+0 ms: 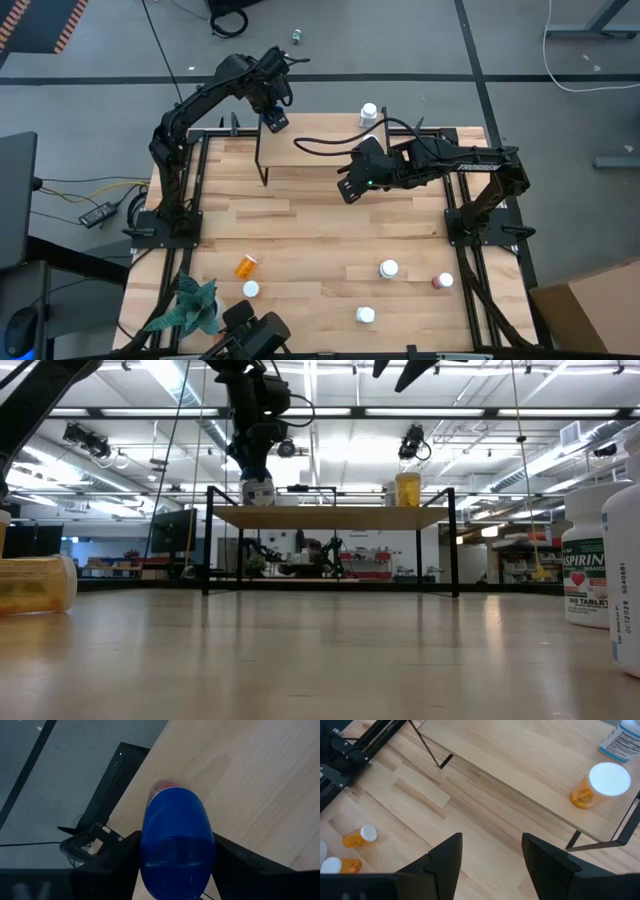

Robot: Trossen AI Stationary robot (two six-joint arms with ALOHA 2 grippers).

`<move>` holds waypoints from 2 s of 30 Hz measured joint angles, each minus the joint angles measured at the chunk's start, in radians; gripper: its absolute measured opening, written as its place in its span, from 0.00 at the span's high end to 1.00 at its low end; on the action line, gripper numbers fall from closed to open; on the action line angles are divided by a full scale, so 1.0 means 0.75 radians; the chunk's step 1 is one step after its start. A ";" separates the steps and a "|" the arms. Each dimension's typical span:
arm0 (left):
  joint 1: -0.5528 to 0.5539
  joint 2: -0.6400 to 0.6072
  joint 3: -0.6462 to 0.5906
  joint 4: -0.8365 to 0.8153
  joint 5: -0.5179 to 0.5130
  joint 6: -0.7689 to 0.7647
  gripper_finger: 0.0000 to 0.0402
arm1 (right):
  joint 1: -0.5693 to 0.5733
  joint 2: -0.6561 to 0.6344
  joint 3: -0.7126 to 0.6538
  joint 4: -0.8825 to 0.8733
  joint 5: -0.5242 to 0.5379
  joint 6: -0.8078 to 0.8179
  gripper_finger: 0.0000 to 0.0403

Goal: Pick and place medicine bottles onto shelf by color
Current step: Put the transparent pill bottle on the shelf, then put the top white medicine bottle on the shelf

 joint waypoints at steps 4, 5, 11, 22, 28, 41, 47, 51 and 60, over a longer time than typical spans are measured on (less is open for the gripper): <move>0.000 0.000 0.000 0.015 -0.001 0.001 0.45 | 0.000 0.000 0.000 0.003 0.001 0.007 0.47; 0.000 0.000 0.000 0.021 -0.001 0.004 0.45 | 0.000 0.000 0.000 0.006 0.001 0.007 0.47; 0.000 0.000 0.000 0.028 0.006 0.009 0.46 | 0.000 0.000 0.001 0.011 0.047 0.043 0.47; 0.000 0.021 0.002 0.046 0.020 0.038 0.46 | 0.001 0.000 0.001 0.011 0.051 0.044 0.47; -0.002 0.056 0.003 0.055 0.022 0.016 0.46 | 0.001 0.000 0.001 0.020 0.051 0.057 0.47; -0.009 0.057 0.002 0.052 0.017 0.008 0.44 | 0.003 0.000 0.001 0.021 0.053 0.061 0.47; -0.010 0.060 -0.002 0.026 -0.025 -0.001 0.32 | 0.003 0.000 0.001 0.020 0.070 0.060 0.47; -0.010 0.060 -0.002 0.025 -0.025 -0.001 0.24 | 0.003 0.000 0.001 0.021 0.077 0.060 0.47; -0.015 0.026 -0.001 0.016 -0.030 0.000 0.16 | 0.003 0.000 0.001 0.021 0.077 0.060 0.47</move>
